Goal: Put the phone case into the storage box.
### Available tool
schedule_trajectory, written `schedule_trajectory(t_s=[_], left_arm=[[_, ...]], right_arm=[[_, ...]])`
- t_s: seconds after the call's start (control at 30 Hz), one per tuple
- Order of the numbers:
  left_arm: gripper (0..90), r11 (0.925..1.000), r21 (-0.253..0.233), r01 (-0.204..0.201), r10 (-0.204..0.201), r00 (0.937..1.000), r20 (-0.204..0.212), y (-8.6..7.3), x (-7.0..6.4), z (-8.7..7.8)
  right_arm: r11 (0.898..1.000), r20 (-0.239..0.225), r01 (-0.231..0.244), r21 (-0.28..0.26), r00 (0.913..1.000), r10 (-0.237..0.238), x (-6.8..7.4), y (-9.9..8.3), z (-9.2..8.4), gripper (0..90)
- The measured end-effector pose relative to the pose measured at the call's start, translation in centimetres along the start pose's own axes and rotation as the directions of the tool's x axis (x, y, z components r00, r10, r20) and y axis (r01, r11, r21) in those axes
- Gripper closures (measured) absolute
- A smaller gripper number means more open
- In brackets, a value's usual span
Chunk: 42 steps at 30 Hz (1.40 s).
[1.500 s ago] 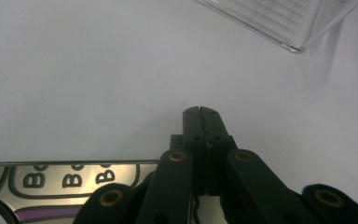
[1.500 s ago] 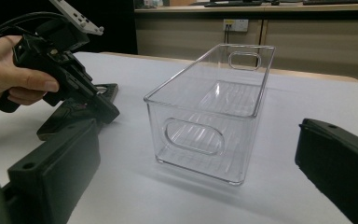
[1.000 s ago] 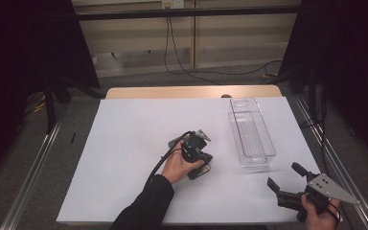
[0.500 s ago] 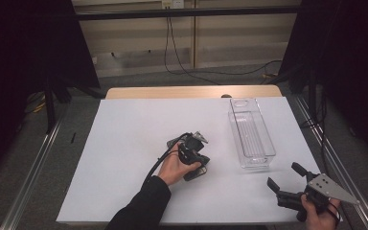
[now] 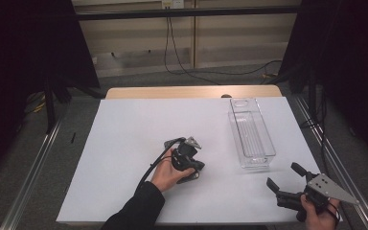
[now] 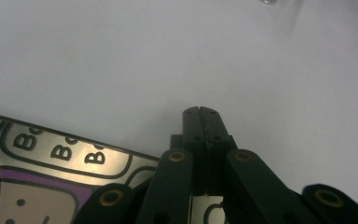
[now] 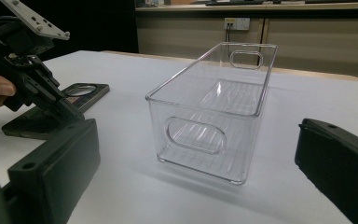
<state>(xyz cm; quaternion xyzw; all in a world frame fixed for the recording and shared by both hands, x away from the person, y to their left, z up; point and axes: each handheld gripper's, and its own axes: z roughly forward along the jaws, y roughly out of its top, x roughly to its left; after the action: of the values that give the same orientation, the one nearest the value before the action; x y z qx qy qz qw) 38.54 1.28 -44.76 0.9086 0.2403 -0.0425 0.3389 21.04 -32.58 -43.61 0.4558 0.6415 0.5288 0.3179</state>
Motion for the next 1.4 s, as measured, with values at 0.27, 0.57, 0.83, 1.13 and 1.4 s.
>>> schedule_trajectory(t_s=[0.27, 0.57, 0.83, 1.13, 1.4], left_arm=[[90.0, 1.0000, 0.005, 0.006, -0.006, 0.9999, 0.014, -1.0, -0.4, -0.8], [90.0, 0.9999, 0.012, -0.009, 0.008, 0.9997, 0.021, -2.0, -1.1, -1.5], [90.0, 0.9999, 0.009, -0.007, 0.006, 0.9996, 0.029, -3.0, -1.3, -2.2], [90.0, 0.9999, 0.008, 0.007, -0.008, 0.9995, 0.030, -3.8, -1.1, -3.0], [90.0, 0.9999, -0.001, 0.015, -0.015, 0.9993, 0.034, -4.6, -0.8, -3.5]], right_arm=[[1.000, 0.000, 0.001, -0.002, 1.0000, -0.001, 0.0, 0.0, 0.0, 0.0], [1.000, 0.002, -0.003, -0.002, 1.0000, 0.003, 0.0, 0.0, 0.0, 0.0], [1.000, -0.001, 0.003, 0.000, 1.0000, -0.003, 0.0, 0.0, 0.0, 0.0], [1.000, 0.001, 0.003, -0.001, 1.0000, -0.003, 0.0, 0.0, 0.0, 0.0], [1.000, -0.002, 0.004, 0.000, 1.0000, -0.004, 0.0, 0.0, 0.0, 0.0]])
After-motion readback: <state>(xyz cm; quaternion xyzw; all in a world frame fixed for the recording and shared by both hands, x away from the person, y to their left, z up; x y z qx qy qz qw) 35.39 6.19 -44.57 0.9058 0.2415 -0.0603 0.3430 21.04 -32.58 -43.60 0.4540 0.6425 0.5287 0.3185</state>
